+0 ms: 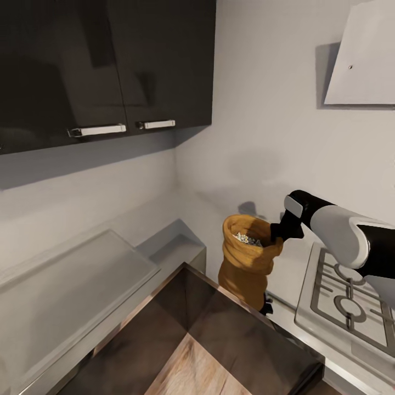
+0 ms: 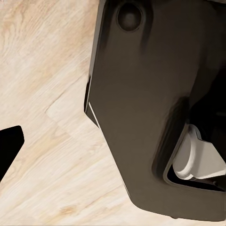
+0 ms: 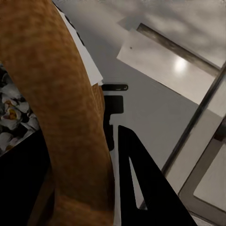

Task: In the kitchen, take the popcorn bag from the countertop, put it into the microwave, and heat it until the popcorn is cooked so the cooked popcorn ends up inside the bag.

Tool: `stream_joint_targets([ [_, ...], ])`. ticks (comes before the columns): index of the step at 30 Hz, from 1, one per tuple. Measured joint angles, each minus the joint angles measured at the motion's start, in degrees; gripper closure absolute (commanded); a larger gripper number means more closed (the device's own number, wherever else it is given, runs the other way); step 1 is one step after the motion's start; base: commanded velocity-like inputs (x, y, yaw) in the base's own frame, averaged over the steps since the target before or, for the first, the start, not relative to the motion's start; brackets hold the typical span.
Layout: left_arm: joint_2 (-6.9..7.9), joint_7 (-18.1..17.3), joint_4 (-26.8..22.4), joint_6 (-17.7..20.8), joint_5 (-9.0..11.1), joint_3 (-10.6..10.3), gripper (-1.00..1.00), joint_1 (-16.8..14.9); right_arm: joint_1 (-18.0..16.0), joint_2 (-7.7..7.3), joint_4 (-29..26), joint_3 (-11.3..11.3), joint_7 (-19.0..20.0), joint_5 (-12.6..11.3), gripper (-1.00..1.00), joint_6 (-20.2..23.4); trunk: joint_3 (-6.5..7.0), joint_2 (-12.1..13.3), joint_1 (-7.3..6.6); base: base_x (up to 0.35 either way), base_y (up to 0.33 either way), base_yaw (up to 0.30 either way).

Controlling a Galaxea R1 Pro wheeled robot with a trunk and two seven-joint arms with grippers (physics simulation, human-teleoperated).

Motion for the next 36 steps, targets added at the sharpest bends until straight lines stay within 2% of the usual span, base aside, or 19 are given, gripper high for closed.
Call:
stream_joint_targets([
  [5, 0.00, -0.01, 0.00, 0.00, 0.02, 0.00, -1.00, 0.00, 0.00, 0.00, 0.00, -1.35, -0.05, -0.02, 1.00, 0.00, 0.47, 0.00, 0.00, 0.000, 0.000, 0.000],
  [17, 0.00, 0.00, 0.00, 0.00, 0.03, 0.02, -1.00, 0.00, 0.00, 0.00, 0.00, -1.90, -0.08, 0.01, 1.00, 0.00, 1.61, 0.00, 0.00, -0.006, 0.000, 0.000],
  [36, 0.00, 0.01, 0.00, 0.00, 0.03, 0.09, -1.00, 0.00, 0.00, 0.00, 0.00, -1.99, -0.05, 0.00, 1.00, 0.00, 3.36, 0.01, 0.00, -0.150, 0.000, 0.000],
])
